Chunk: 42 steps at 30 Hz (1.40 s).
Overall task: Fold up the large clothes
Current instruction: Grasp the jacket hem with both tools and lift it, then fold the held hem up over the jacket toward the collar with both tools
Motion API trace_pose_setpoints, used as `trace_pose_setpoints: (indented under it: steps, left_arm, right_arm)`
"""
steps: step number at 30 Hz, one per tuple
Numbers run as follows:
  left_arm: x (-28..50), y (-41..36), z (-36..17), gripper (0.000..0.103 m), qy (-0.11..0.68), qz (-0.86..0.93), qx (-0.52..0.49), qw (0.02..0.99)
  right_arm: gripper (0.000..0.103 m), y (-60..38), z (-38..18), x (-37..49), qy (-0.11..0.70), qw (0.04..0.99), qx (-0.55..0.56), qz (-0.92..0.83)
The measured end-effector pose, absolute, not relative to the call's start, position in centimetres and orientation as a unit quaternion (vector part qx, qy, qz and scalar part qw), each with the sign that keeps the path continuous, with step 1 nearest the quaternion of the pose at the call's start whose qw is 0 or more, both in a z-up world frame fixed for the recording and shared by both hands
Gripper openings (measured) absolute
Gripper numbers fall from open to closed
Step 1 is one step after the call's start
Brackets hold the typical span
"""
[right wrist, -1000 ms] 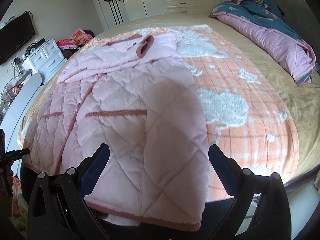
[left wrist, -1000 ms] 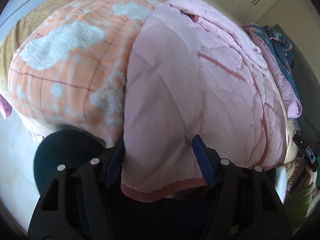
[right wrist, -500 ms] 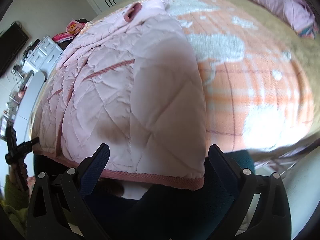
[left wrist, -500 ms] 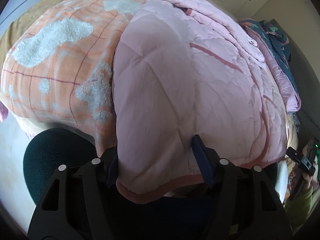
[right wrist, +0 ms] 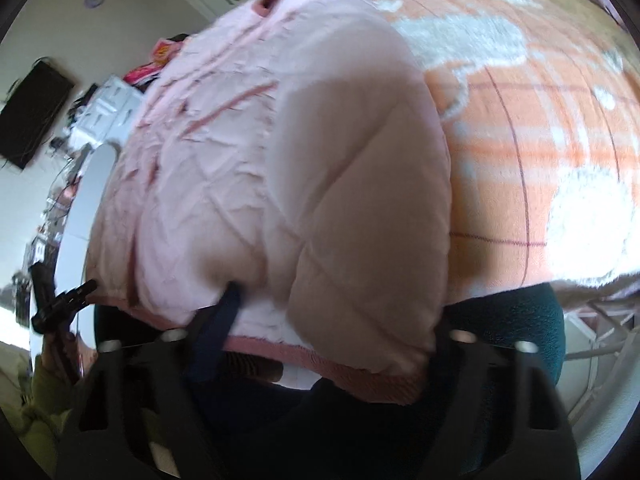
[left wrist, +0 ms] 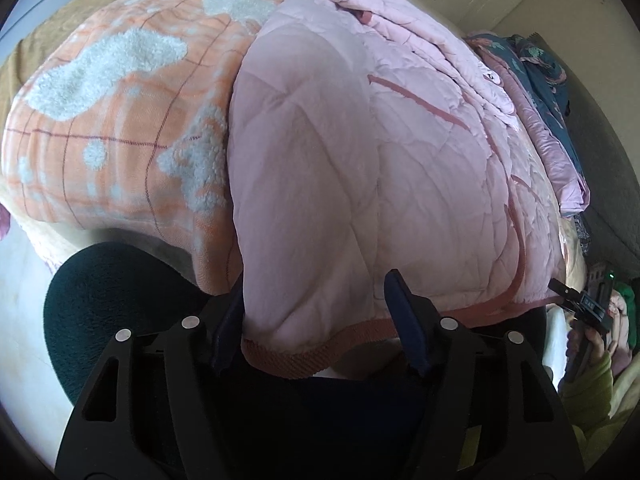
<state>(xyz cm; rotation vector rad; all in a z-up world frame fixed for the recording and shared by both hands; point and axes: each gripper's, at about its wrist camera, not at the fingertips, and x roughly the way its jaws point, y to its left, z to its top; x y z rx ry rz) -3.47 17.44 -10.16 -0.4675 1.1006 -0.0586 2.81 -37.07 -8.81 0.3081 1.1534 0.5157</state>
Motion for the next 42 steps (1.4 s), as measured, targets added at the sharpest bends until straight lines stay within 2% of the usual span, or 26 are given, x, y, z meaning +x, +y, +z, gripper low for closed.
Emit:
trace_pose_setpoints:
  steps: [1, 2, 3, 6, 8, 11, 15, 17, 18, 19, 21, 22, 27, 42]
  left_arm:
    - [-3.3, 17.3, -10.2, 0.057, 0.52, -0.028, -0.218, 0.826]
    - [-3.2, 17.1, -10.2, 0.052, 0.523, -0.025, -0.212, 0.825]
    - [-3.1, 16.9, -10.0, 0.037, 0.524, -0.02, -0.205, 0.826]
    - [-3.0, 16.8, -9.4, 0.022, 0.52, -0.02, -0.203, 0.829]
    - [-3.1, 16.5, -8.7, 0.018, 0.514, -0.024, -0.198, 0.834]
    - [-3.0, 16.0, -8.0, 0.019, 0.505, -0.041, -0.189, 0.841]
    - [-2.8, 15.6, -8.6, 0.022, 0.507, -0.043, -0.183, 0.841]
    - [-2.7, 15.6, -8.8, 0.02, 0.508, -0.038, -0.187, 0.84]
    - [-2.6, 15.6, -8.7, 0.018, 0.509, -0.035, -0.183, 0.84]
    - [-2.5, 15.3, -8.4, 0.017, 0.507, -0.034, -0.174, 0.843]
    - [-2.3, 14.9, -7.6, 0.013, 0.501, -0.035, -0.154, 0.851]
    - [-2.3, 14.7, -6.9, 0.012, 0.495, -0.037, -0.147, 0.856]
    - [-1.9, 14.4, -3.8, 0.01, 0.456, -0.052, -0.135, 0.878]
    - [0.4, 14.3, 0.6, 0.01, 0.409, -0.04, -0.123, 0.903]
  right_arm:
    - [0.035, -37.2, -8.2, 2.7, 0.531, 0.799, 0.139, 0.243]
    - [0.03, -37.4, -7.6, 2.5, 0.525, 0.804, 0.135, 0.246]
    - [0.027, -37.7, -6.8, 2.4, 0.515, 0.807, 0.138, 0.256]
    - [0.025, -37.7, -4.8, 2.2, 0.487, 0.813, 0.141, 0.285]
    - [0.027, -37.4, -4.6, 2.5, 0.486, 0.813, 0.133, 0.291]
    - [0.035, -37.1, -5.5, 3.1, 0.504, 0.802, 0.13, 0.292]
    - [0.053, -35.9, -7.2, 3.3, 0.522, 0.793, 0.133, 0.285]
    - [0.055, -35.4, -7.7, 3.2, 0.524, 0.794, 0.128, 0.281]
    - [0.052, -35.4, -7.7, 3.1, 0.523, 0.796, 0.129, 0.277]
    - [0.041, -35.5, -7.4, 3.1, 0.517, 0.799, 0.134, 0.277]
    - [0.024, -35.9, -5.7, 2.8, 0.488, 0.812, 0.14, 0.287]
    - [0.022, -36.1, -4.6, 2.6, 0.469, 0.819, 0.145, 0.296]
    - [0.018, -35.6, -0.7, 2.2, 0.404, 0.849, 0.128, 0.315]
    - [0.018, -34.4, 2.8, 4.5, 0.354, 0.869, 0.14, 0.315]
